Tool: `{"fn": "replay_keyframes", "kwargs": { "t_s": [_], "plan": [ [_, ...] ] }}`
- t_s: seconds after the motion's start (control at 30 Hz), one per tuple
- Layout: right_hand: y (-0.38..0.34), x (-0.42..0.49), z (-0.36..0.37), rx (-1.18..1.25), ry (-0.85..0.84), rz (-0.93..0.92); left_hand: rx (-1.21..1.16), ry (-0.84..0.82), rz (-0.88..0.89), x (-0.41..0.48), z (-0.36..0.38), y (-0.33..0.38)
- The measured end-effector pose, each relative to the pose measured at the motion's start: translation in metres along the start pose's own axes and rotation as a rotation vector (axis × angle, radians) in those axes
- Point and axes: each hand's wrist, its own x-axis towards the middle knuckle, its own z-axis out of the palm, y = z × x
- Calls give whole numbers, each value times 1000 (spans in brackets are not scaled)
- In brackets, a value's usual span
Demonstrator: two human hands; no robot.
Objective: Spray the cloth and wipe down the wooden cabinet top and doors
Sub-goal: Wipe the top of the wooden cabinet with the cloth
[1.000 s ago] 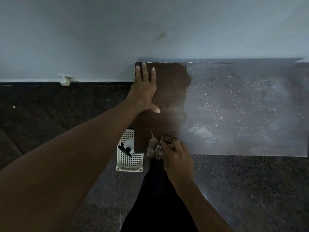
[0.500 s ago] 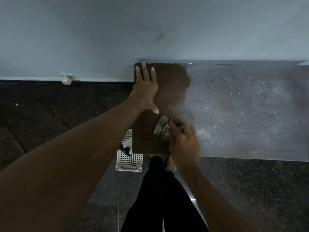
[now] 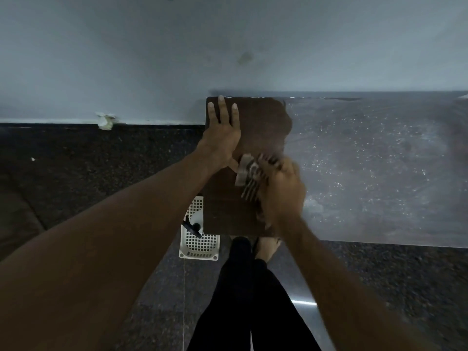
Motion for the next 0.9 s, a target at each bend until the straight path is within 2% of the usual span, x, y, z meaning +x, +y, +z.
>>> {"fn": "replay_keyframes", "kwargs": {
  "t_s": [0.07, 0.2, 0.27, 0.43, 0.57, 0.67, 0.9],
  "plan": [
    [-2, 33, -9, 9, 52, -13, -3, -5, -1, 0, -1, -1],
    [1, 44, -6, -126, -12, -45, 78, -29, 23, -6, -10, 2],
    [0, 23, 0, -84, -8, -57, 88, -29, 19, -5, -10, 2],
    [-10, -79, 24, -184, -215, -152, 91, -76, 0, 0, -10, 0],
    [-7, -112, 34, -124, -233, -188, 71, -72, -1, 1, -10, 1],
    [1, -95, 26, -148, -213, -230, 47, -63, 8, 0, -8, -1],
    [12, 16, -10, -183, -29, -103, 67, -56, 9, 1, -6, 0]
  ]
}}
